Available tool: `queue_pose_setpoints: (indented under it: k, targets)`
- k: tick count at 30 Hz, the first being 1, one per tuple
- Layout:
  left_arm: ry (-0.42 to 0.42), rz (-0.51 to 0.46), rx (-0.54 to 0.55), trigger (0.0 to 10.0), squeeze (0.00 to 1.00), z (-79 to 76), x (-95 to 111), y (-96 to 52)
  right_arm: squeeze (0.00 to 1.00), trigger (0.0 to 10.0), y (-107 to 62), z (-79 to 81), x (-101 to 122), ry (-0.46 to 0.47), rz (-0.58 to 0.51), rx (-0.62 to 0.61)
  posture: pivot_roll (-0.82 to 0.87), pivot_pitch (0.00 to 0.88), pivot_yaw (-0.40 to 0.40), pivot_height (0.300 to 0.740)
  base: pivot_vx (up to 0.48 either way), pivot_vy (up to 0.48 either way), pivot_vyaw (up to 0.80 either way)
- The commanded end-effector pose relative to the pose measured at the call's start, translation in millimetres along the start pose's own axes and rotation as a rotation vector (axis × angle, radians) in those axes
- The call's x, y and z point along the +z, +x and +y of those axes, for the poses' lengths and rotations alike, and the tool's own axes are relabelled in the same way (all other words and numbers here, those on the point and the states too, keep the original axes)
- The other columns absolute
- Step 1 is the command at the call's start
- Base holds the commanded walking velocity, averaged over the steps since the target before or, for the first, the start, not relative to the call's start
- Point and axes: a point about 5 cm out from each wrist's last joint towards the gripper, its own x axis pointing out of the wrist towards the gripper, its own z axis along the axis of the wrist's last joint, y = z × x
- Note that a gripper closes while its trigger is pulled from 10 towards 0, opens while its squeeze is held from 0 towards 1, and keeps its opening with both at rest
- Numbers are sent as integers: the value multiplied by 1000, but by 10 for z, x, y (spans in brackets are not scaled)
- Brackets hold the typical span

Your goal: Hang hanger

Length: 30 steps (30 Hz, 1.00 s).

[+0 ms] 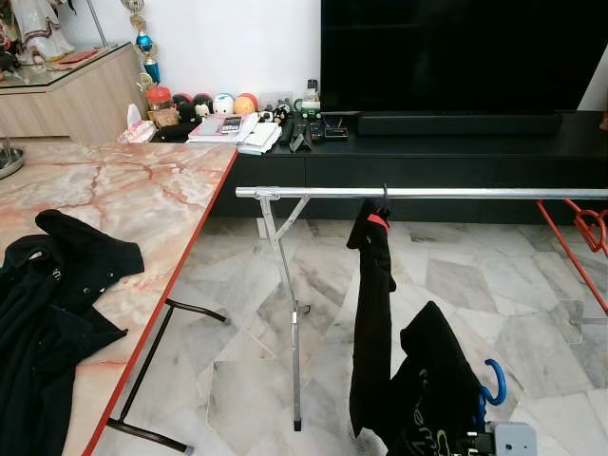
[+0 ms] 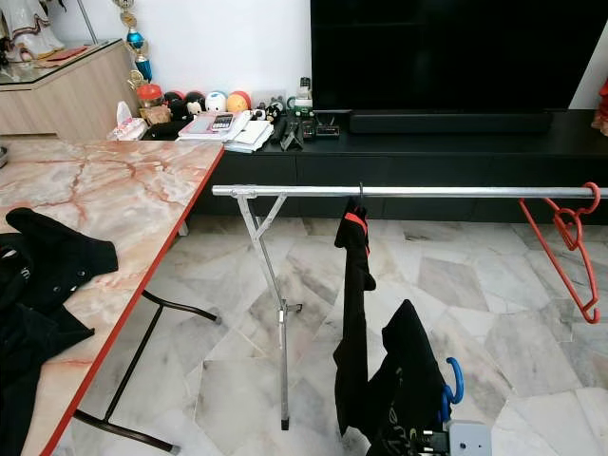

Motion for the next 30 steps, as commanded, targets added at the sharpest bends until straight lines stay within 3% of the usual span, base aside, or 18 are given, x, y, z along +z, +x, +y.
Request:
queue_pose_setpoints:
  k: [1,21,30]
  targets:
    - [7,12,5,10000,0,17,-49,-10,0,10000,20,-24,60,-9,-32,-5,-32,10,27,740,0,0,0]
    - [-3,15,4,10000,0,20,-57,-11,0,10000,36,-13,63,-6,-33,-6,-28,13,27,740,0,0,0]
    - [-7,13,3,10000,0,20,-57,-11,0,10000,42,-10,61,-6,-33,-6,-29,12,28,740,-263,0,0]
